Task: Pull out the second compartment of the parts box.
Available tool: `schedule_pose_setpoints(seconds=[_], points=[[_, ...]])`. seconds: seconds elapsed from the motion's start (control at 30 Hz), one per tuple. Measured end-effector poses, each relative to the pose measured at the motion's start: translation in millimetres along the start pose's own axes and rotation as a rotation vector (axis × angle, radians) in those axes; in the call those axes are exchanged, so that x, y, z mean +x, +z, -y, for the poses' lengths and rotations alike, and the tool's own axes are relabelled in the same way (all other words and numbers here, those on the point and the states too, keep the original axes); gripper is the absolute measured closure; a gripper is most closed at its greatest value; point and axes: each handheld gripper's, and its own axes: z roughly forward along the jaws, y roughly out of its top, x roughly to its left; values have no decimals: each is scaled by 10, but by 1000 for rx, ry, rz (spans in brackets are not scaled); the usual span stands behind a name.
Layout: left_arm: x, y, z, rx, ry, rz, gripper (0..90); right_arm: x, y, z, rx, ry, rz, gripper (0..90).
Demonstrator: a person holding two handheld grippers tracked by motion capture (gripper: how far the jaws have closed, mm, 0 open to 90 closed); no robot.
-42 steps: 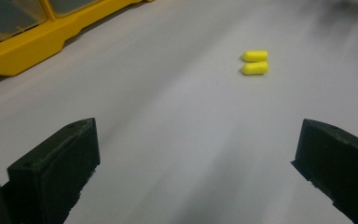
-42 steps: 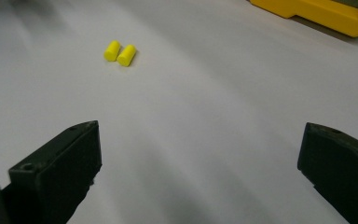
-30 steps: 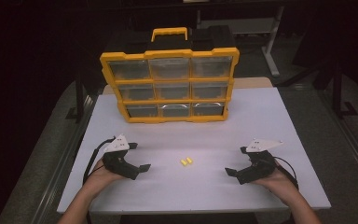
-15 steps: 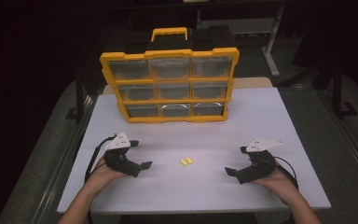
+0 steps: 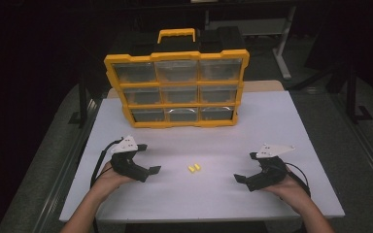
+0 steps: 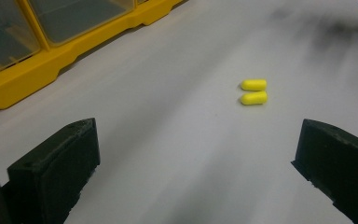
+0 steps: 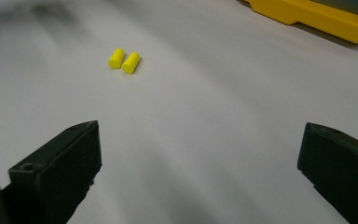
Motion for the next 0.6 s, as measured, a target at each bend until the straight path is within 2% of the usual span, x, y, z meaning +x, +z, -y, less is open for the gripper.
schedule_pose_setpoints(seconds=[0.6], points=[[28,93,-72,-10,-18,21,0,0,9,-7,5,-6,-4,0]])
